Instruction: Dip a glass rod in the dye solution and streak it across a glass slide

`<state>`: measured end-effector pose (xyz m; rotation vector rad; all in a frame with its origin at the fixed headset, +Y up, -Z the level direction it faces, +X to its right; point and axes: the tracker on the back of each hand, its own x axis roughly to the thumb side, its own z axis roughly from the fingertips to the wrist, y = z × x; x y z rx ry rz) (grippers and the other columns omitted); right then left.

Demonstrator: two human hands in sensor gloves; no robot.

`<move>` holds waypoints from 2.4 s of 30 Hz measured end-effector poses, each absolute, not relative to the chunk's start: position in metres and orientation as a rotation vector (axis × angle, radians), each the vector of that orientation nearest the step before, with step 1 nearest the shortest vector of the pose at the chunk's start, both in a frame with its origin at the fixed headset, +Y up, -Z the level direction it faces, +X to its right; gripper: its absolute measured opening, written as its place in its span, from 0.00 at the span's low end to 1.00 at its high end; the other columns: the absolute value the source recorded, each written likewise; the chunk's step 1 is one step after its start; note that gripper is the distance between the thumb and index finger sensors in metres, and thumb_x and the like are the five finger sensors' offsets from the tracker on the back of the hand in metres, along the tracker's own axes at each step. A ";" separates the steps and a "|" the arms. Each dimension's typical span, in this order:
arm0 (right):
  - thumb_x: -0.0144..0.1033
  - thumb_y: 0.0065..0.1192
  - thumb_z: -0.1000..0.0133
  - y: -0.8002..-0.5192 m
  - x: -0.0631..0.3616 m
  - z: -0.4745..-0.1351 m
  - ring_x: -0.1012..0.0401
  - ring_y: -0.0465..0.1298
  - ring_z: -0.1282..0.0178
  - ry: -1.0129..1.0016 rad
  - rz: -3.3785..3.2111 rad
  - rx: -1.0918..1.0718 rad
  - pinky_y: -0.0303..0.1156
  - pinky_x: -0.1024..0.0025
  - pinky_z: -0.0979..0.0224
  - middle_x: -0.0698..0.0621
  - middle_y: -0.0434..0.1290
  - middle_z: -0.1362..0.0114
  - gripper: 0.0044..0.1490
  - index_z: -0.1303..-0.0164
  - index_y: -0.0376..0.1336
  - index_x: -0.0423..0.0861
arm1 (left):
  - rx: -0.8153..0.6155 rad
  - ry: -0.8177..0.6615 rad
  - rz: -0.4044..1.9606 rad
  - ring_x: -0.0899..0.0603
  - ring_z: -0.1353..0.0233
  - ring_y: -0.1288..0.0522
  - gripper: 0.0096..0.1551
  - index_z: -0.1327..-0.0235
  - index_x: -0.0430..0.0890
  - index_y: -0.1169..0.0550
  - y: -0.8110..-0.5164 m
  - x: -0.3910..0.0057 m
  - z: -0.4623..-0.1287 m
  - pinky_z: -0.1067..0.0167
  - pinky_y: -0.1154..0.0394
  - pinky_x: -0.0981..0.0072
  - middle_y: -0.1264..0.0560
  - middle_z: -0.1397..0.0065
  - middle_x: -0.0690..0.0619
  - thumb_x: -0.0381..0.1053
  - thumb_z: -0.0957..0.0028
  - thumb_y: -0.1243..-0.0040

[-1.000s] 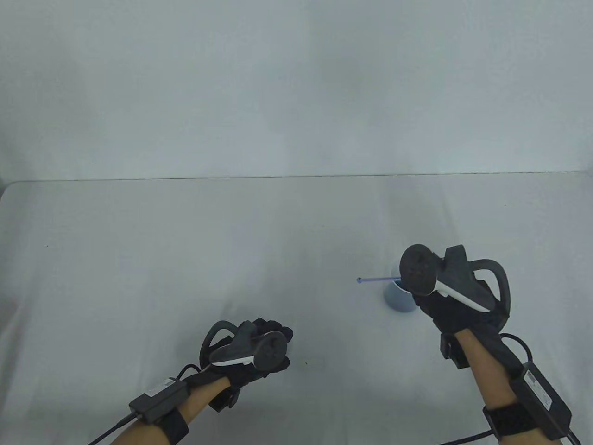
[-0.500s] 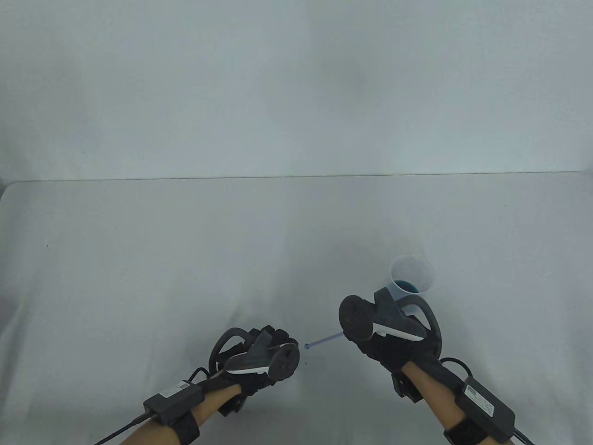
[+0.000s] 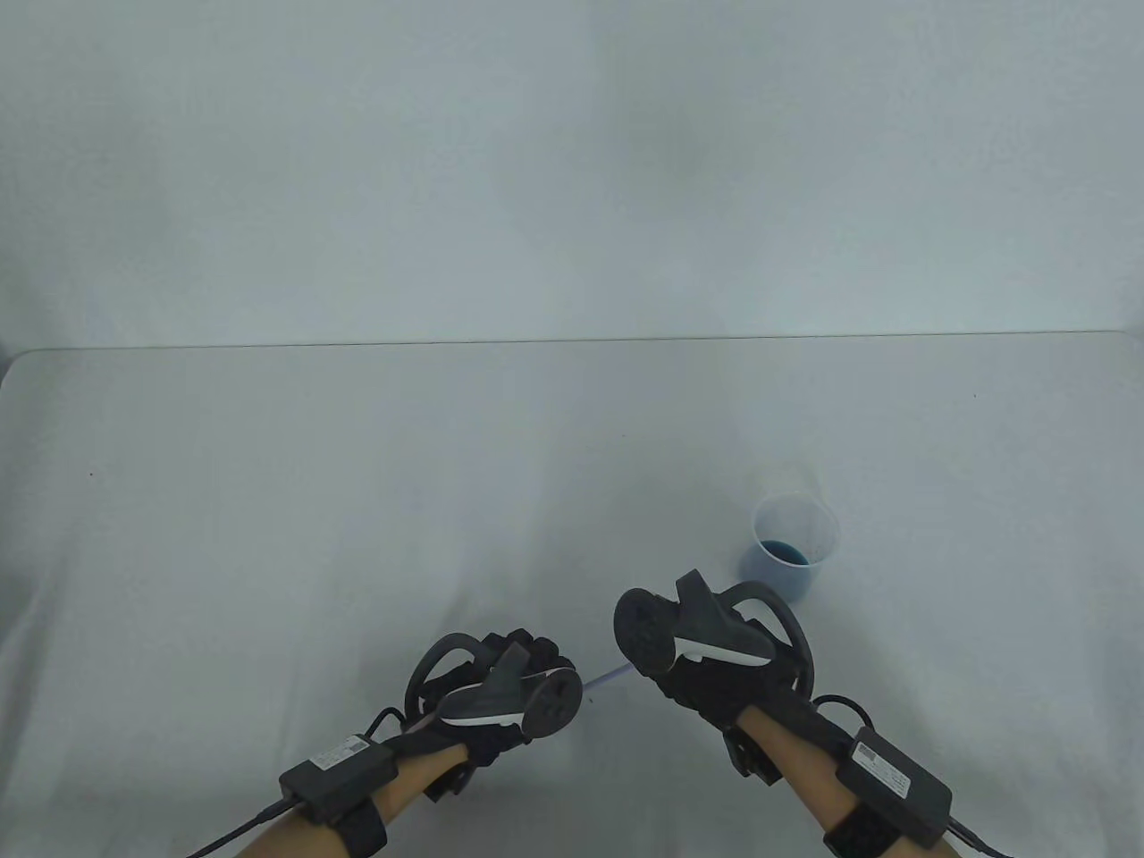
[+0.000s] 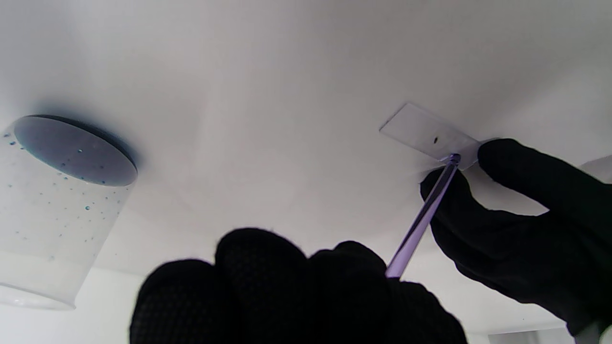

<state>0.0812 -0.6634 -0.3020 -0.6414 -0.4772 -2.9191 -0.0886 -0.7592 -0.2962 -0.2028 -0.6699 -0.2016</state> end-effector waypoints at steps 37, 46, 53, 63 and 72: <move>0.48 0.57 0.40 -0.653 0.106 -0.301 0.62 0.81 0.56 -0.545 -2.846 -0.531 0.79 0.61 0.46 0.56 0.80 0.55 0.26 0.36 0.70 0.48 | -0.206 -0.665 -0.202 0.40 0.32 0.26 0.32 0.30 0.51 0.28 -0.758 -0.088 -0.296 0.30 0.30 0.44 0.29 0.27 0.51 0.61 0.45 0.40; 0.49 0.56 0.40 -0.596 0.129 -0.308 0.62 0.81 0.56 -0.320 -2.998 -0.465 0.79 0.61 0.45 0.56 0.80 0.54 0.26 0.36 0.69 0.49 | -0.206 -0.666 -0.202 0.40 0.32 0.26 0.32 0.30 0.51 0.28 -0.758 -0.088 -0.296 0.30 0.30 0.44 0.29 0.27 0.51 0.61 0.45 0.40; 0.48 0.56 0.39 -0.531 0.183 -0.322 0.62 0.81 0.55 -0.052 -3.108 -0.176 0.79 0.61 0.45 0.56 0.80 0.54 0.26 0.35 0.69 0.49 | -0.206 -0.666 -0.202 0.40 0.32 0.26 0.32 0.30 0.51 0.28 -0.758 -0.088 -0.296 0.30 0.30 0.44 0.29 0.27 0.51 0.61 0.45 0.40; 0.47 0.56 0.39 -0.558 0.248 -0.362 0.60 0.81 0.52 -0.147 -2.993 0.275 0.78 0.59 0.42 0.55 0.79 0.51 0.26 0.34 0.68 0.50 | -0.205 -0.667 -0.200 0.40 0.32 0.26 0.32 0.30 0.51 0.28 -0.758 -0.088 -0.296 0.30 0.30 0.44 0.29 0.27 0.51 0.61 0.45 0.40; 0.48 0.56 0.40 -0.625 0.238 -0.379 0.59 0.81 0.49 -0.286 -2.942 0.261 0.77 0.59 0.40 0.56 0.80 0.48 0.26 0.33 0.67 0.53 | -0.204 -0.666 -0.199 0.40 0.32 0.26 0.32 0.30 0.51 0.28 -0.758 -0.088 -0.295 0.30 0.30 0.44 0.29 0.26 0.51 0.61 0.45 0.40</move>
